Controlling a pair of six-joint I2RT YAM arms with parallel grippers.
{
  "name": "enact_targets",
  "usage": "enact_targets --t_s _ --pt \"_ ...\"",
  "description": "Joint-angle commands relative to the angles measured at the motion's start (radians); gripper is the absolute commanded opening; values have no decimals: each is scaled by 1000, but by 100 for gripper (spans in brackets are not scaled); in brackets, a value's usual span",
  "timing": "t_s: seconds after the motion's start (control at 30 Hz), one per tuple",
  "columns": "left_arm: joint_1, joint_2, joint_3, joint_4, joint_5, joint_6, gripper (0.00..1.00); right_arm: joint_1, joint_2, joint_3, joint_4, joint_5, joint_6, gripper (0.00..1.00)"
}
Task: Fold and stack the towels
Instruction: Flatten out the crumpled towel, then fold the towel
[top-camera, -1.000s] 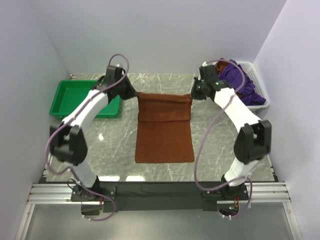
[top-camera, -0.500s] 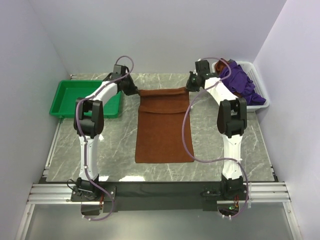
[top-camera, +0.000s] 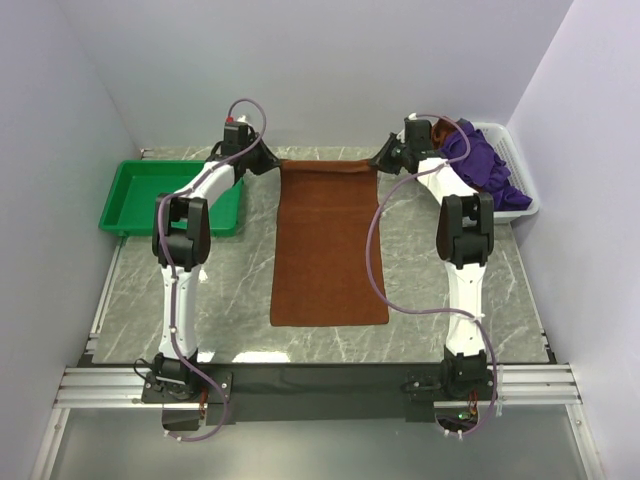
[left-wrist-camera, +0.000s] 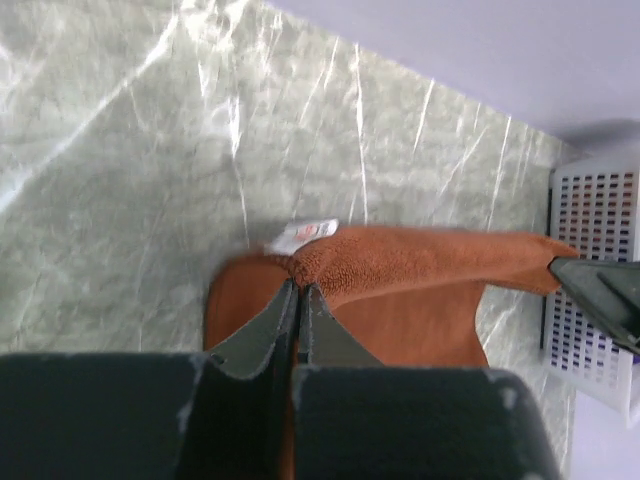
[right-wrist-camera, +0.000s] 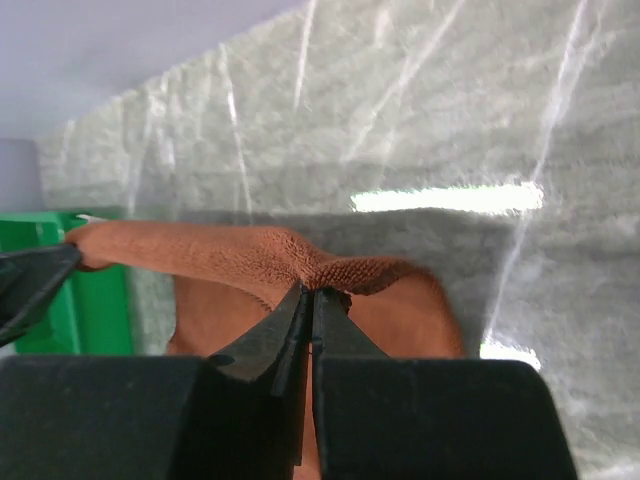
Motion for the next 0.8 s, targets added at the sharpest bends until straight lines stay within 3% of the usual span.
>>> enact_targets --t_s 0.0,0.4,0.57,0.7,0.77 --pt "5 -77 -42 39 44 8 1 -4 -87 -14 45 -45 27 4" --pt "-30 -297 -341 -90 113 -43 1 40 -228 -131 -395 98 -146 4" --pt "-69 -354 -436 -165 45 -34 1 94 -262 -152 -497 286 -193 6" --pt "-72 -357 -490 -167 39 -32 1 129 -260 -163 -468 281 -211 31" --pt "-75 -357 -504 -167 36 -29 1 140 -280 -180 -405 218 -225 38"
